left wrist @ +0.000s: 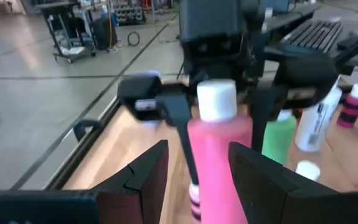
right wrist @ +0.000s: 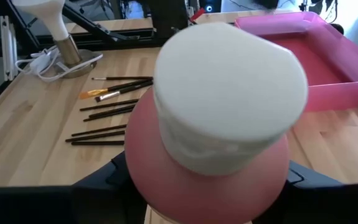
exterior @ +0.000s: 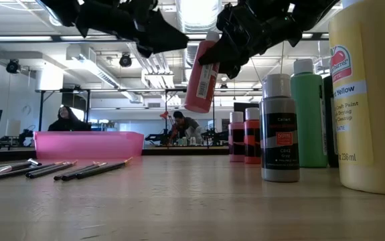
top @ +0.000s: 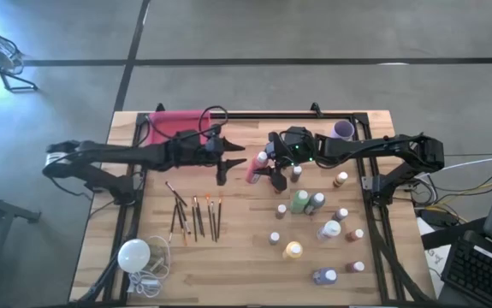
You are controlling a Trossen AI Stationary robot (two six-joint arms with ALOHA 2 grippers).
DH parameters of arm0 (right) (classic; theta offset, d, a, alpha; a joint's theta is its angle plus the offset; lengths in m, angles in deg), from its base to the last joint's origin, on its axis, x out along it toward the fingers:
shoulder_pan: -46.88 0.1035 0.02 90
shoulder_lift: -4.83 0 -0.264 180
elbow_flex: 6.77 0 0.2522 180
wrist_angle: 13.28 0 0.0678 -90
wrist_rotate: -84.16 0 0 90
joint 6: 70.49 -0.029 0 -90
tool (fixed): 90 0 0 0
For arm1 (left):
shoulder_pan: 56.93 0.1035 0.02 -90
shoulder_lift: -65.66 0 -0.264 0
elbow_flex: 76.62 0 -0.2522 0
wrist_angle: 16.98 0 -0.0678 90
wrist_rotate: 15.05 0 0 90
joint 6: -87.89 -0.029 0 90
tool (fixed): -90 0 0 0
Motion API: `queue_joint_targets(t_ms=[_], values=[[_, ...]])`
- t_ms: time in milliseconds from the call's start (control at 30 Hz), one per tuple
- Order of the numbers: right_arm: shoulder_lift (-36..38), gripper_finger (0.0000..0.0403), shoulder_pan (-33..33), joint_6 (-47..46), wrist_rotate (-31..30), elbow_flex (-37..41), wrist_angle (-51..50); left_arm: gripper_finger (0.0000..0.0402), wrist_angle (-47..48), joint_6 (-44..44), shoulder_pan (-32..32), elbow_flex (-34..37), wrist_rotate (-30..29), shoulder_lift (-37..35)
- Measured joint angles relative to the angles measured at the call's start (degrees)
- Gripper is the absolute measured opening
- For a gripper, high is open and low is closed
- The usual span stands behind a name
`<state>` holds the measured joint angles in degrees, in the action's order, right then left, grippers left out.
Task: Pick & Place Paint Supplies
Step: Put the large pink paint bottle into the pink bin
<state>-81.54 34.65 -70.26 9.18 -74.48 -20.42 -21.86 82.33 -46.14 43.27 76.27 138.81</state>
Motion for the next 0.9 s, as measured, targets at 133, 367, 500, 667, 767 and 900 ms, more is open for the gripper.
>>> queue_joint_targets(t_ms=[133,367,500,667,767,900], values=[[0.0,0.0199,0.0,0.0,0.0,0.0,0.0,0.0174,0.0,0.0,0.0,-1.4,1.9,1.8],[0.0,0.0192,0.5,0.2,-0.1,0.1,0.2,0.0174,-1.8,0.0,0.0,-4.0,4.0,5.4],[0.0,0.0196,0.9,0.3,0.0,0.1,0.2,0.0174,-2.1,0.0,0.0,-5.8,5.3,7.4],[0.0,0.0199,1.1,0.8,-0.2,0.1,0.0,0.0174,-2.0,0.2,-0.1,-7.4,6.3,9.6],[0.0,0.0194,1.2,1.0,-0.2,0.1,0.2,0.0174,-1.9,1.1,-0.1,-8.2,9.2,10.5],[0.0,0.0192,1.2,1.0,-0.1,0.1,0.2,0.0174,-2.0,1.2,-0.1,-9.6,9.8,12.0]])
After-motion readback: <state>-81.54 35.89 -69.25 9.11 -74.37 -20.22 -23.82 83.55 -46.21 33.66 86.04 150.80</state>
